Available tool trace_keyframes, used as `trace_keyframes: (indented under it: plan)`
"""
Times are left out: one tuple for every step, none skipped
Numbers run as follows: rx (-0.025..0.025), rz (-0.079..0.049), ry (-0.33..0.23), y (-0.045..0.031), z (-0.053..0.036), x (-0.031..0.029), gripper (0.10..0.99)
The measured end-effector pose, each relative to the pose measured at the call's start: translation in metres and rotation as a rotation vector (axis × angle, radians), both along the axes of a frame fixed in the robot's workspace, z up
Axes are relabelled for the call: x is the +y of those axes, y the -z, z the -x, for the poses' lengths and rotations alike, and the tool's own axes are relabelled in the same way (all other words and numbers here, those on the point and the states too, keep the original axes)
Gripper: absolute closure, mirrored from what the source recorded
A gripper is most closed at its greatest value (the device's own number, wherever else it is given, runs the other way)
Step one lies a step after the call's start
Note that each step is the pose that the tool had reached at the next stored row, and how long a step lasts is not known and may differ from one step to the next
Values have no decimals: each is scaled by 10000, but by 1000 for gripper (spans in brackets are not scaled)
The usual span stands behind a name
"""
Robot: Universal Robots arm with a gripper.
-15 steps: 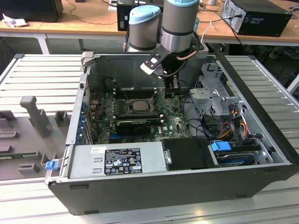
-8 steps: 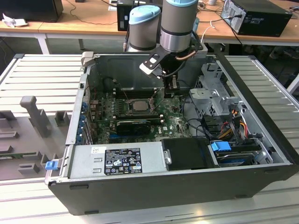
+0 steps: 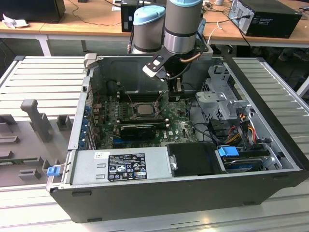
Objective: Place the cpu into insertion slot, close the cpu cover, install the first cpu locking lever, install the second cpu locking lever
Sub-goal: 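Close the cpu cover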
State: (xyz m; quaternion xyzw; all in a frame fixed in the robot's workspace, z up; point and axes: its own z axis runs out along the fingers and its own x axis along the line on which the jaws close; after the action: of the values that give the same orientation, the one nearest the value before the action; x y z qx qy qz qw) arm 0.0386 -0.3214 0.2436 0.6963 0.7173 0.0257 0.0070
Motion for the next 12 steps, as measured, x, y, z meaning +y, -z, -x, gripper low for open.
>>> trace_keyframes:
  plan:
    - [0, 0, 0, 0, 2, 0, 980]
    - [0, 0, 0, 0, 3, 0, 980]
    - [0, 0, 0, 0, 5, 0, 980]
    - [0, 0, 0, 0, 6, 0, 980]
    - [0, 0, 1, 0, 9, 0, 980]
    - [0, 0, 0, 0, 12, 0, 980]
    - [0, 0, 0, 0, 14, 0, 980]
    - [0, 0, 0, 0, 16, 0, 980]
    - [0, 0, -1, 0, 18, 0, 980]
    - [0, 0, 0, 0, 21, 0, 980]
    - [1, 0, 0, 0, 23, 0, 980]
    - [0, 0, -1, 0, 24, 0, 980]
